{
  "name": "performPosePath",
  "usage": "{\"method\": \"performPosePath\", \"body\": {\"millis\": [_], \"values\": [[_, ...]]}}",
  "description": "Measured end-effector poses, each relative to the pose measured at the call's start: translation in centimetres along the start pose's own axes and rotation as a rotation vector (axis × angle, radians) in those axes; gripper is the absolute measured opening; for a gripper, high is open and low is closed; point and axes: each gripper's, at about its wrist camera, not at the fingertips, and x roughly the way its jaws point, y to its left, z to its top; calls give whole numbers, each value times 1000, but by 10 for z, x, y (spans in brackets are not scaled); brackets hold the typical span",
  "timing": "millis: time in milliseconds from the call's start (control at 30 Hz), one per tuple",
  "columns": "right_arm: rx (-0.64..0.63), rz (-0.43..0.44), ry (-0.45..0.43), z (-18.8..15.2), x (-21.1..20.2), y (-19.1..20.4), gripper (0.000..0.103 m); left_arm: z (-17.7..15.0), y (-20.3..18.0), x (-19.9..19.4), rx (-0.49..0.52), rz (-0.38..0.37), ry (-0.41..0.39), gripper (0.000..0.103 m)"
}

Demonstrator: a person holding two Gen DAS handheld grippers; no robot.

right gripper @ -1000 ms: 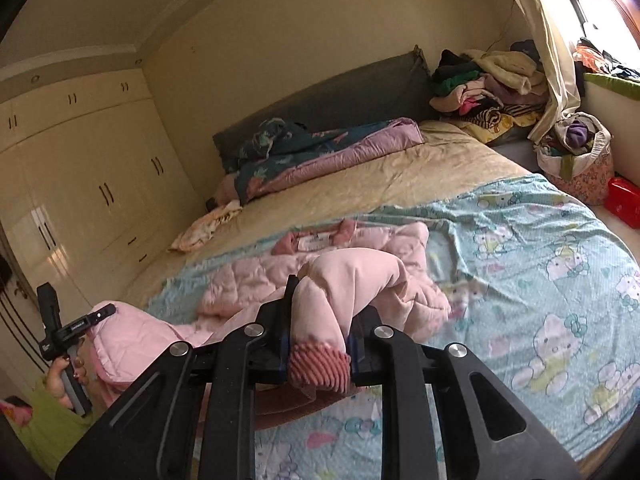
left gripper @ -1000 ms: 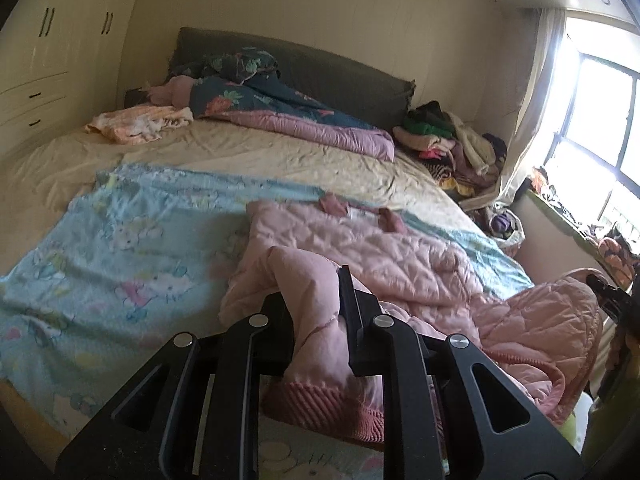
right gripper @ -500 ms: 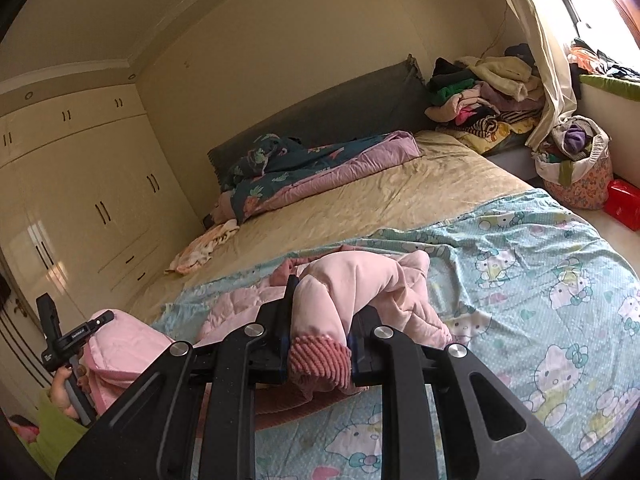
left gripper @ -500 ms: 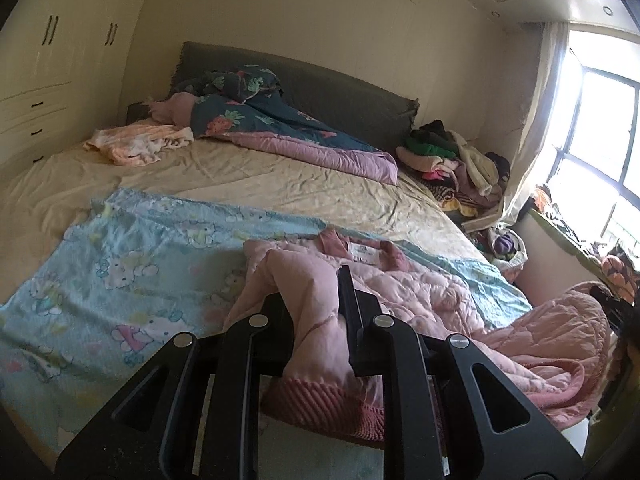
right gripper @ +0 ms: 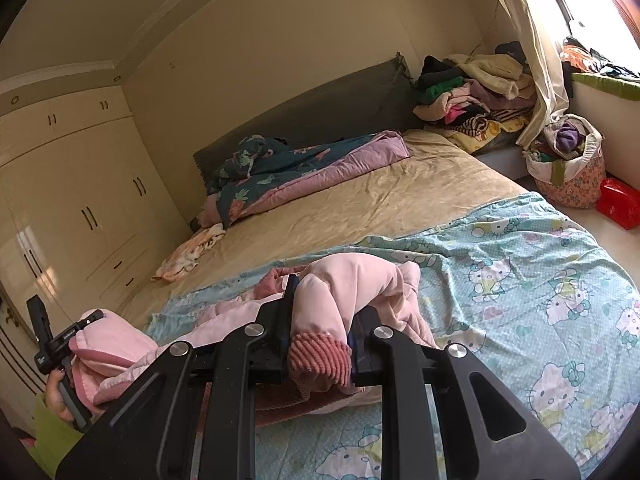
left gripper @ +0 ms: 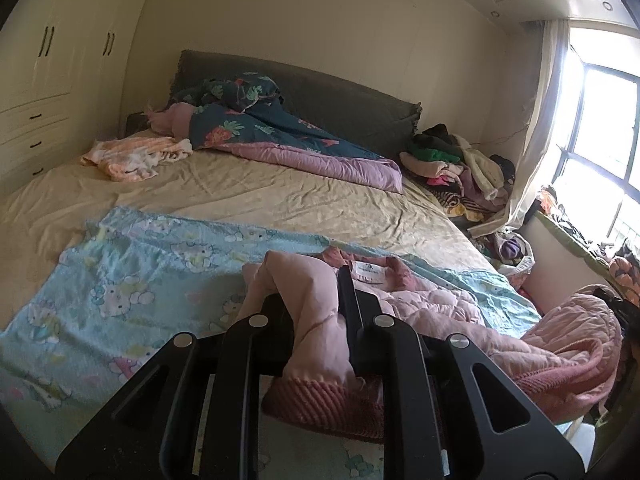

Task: Fold large clothes
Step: 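Lift the hem with both tools and fold it over toward the collar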

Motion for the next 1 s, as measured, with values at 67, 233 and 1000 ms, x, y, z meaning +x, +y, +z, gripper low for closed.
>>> {"method": "performPosePath", "body": {"millis": [67,233,1000], "values": [[9,-3,3,5,5,-2,18,4,0,4,-5,2,1,10],[19,-13,12,17,18,-4,18,16,1,13,-7,9,2,10],[48,-81,97,61,99,-21,18,44,-4,78,49,110,27,11]]}}
